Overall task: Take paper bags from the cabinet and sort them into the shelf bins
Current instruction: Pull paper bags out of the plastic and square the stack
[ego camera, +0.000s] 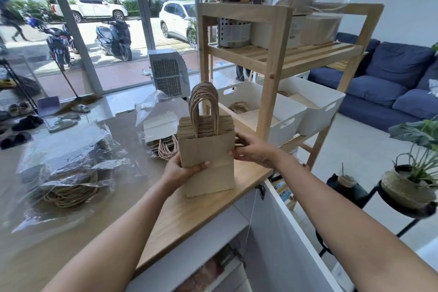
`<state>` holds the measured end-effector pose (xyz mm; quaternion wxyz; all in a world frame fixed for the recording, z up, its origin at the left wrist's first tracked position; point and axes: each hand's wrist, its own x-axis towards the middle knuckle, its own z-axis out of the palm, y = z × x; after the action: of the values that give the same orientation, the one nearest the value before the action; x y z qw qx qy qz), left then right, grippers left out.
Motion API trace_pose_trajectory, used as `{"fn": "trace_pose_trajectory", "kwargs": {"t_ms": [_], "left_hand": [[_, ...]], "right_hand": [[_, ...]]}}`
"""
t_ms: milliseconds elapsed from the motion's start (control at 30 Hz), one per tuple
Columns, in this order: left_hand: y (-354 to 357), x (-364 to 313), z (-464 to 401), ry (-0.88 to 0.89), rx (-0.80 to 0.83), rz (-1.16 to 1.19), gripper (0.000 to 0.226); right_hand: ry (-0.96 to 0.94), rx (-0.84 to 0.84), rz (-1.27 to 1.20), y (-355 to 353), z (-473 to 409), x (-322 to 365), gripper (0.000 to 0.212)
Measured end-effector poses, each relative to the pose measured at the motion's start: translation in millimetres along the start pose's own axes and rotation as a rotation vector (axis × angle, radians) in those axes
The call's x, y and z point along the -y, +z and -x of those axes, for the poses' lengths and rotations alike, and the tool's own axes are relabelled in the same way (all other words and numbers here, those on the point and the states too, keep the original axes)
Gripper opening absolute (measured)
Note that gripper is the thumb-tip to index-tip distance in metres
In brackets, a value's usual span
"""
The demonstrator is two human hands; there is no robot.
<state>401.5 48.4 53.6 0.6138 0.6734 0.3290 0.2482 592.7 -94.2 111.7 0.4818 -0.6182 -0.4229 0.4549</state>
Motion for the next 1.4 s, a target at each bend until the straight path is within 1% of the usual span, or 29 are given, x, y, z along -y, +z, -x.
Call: {"fn": "trace_pose_trajectory", "kwargs": {"t_ms": [133,267,367,433,533,633,700,833,933,1000,1100,1200,1333,1400], "left_hand": [[-5,1,-3,-0.003,0.0,-0.065,0.044],[-18,-5,-5,0.05,0.05,-0.143,0.064],[-31,-19,-9,0.126,0.105,-0.228,0.063],[-35,-25,-11,0.163,0.068,-0.288,0.06],[-32,-27,-12,0.229,-0.05,-0.368,0.058],[-26,-24,-10,0.223,-0.068,-0.399,0.06],[-25,-24,-10,0.184,-0.009,-0.414,0.067],[-39,-37,-16,0.112,0.212,-0.404,0.085],[-53,-56,-21,0.088,0.277,-0.419,0.089],[-59,-64,-23,0.064,0.298,-0.448,0.086],[-57,-67,-26,0.047,0.25,-0.531,0.079],[-52,-65,-27,0.063,0.173,-0.595,0.075],[-48,-68,-26,0.102,0.139,-0.662,0.072],[-49,-69,-22,0.133,0.095,-0.689,0.07]], "right_hand": [[0.001,0.008,0.081,2,3,6,0.064],[-0.02,-0.016,0.128,1,7,7,0.06],[-0.061,-0.039,0.171,4,8,6,0.056],[-0.081,-0.069,0.186,8,6,6,0.056],[-0.12,-0.122,0.208,9,0,11,0.061],[-0.084,-0.103,0.229,5,-2,14,0.061],[-0.059,-0.087,0.243,4,-1,10,0.059],[-0.031,-0.078,0.281,0,1,9,0.062],[0.021,-0.05,0.305,-4,1,14,0.066],[0.051,-0.016,0.312,-6,0,18,0.07],[0.082,0.022,0.301,-5,-3,20,0.071],[0.094,0.012,0.313,-5,-7,16,0.071],[0.095,-0.014,0.328,-8,-16,9,0.073],[0.092,-0.008,0.338,-8,-22,9,0.074]]}}
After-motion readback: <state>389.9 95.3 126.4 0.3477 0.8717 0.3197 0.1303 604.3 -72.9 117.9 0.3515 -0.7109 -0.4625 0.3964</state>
